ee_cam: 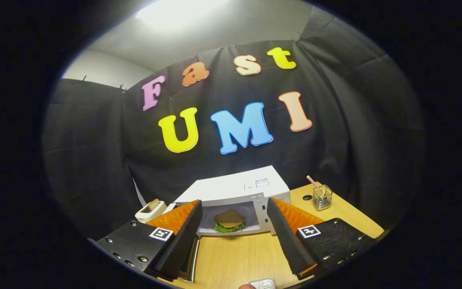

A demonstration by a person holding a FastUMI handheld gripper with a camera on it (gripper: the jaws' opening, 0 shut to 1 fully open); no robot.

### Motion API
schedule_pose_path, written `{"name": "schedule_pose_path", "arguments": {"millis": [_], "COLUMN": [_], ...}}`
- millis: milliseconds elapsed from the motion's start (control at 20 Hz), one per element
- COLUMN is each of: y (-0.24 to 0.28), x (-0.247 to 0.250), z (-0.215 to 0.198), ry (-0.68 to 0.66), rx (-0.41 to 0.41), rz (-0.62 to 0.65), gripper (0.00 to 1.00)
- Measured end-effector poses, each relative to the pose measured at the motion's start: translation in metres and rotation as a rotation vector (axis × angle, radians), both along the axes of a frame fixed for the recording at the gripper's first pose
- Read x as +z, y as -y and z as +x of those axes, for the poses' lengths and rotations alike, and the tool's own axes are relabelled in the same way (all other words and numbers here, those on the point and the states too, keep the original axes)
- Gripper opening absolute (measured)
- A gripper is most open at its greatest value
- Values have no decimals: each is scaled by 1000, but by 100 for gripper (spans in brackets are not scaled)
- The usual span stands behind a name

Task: Open the microwave, put the food inside, and close the microwave door.

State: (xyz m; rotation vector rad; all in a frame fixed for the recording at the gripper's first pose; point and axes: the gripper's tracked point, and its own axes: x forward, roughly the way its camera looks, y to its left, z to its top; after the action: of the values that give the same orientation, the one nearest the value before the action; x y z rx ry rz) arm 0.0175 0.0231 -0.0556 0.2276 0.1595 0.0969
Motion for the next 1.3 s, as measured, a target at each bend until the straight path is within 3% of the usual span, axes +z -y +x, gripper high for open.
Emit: {"name": "schedule_pose_path", "arguments": {"millis": [450, 1300], "y": [-32, -47], "x": [-11, -7], "z": [-37, -26], "ry": [70, 80], "rx": [35, 76], "rz": [-141, -165], "gripper": [97, 97]}}
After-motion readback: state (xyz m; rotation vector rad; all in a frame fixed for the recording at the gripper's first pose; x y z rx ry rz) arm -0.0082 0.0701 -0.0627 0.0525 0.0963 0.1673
